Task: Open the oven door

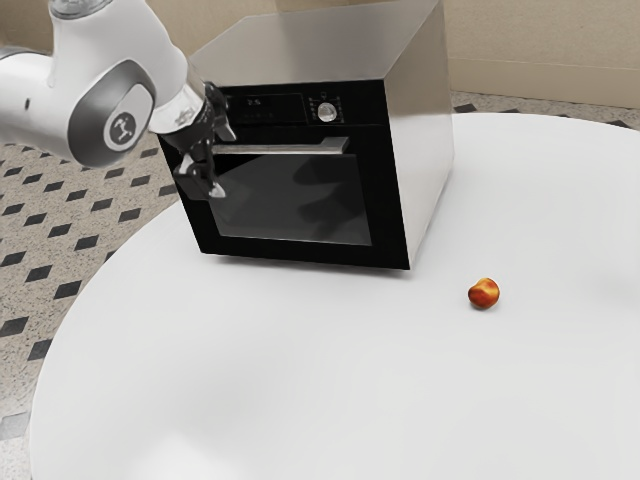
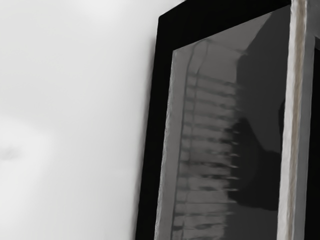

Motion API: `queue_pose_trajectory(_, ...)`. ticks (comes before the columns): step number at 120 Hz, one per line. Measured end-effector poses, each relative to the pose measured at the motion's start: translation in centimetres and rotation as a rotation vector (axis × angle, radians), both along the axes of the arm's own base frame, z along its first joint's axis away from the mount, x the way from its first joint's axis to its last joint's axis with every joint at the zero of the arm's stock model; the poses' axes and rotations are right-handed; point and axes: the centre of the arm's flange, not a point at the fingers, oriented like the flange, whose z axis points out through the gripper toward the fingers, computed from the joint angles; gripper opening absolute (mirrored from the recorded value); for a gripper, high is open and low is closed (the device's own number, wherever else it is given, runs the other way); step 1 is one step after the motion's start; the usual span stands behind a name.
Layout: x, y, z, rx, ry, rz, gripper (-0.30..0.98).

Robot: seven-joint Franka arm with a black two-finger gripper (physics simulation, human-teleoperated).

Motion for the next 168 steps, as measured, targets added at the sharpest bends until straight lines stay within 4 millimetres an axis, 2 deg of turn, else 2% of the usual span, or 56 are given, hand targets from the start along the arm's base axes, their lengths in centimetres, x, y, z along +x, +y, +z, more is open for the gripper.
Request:
queue_pose_trajectory(19,1.1,4.4,-1.3,-0.005,-0.018,0.074,0.69)
queue_pose_trajectory(27,1.8,5.3,-1.5,-0.008,-0.031,0.087,0.69)
queue_pose_trajectory(34,2.6,4.2,-1.8,-0.011,-0.037,0.068,0.68)
queue_pose_trajectory(47,4.5,-1.2,-2.3,-0.001,-0.045,-0.023,0.69)
queue_pose_trajectory(53,5.0,-2.6,-2.5,0.002,-0.05,-0.046,0.69)
queue_pose_trajectory(72,6.4,-0.9,-3.1,0.001,-0.063,-0.02,0.69)
queue_pose_trajectory(98,7.5,-0.8,-3.2,-0.002,-0.079,-0.017,0.69)
queue_pose_trajectory(148,8.0,1.6,-7.5,-0.031,-0.014,0.027,0.69)
queue_pose_trajectory(160,5.7,1.8,-7.8,-0.028,0.01,0.042,0.68)
queue_pose_trajectory(168,3.3,2.4,-8.1,-0.029,0.024,0.064,0.68)
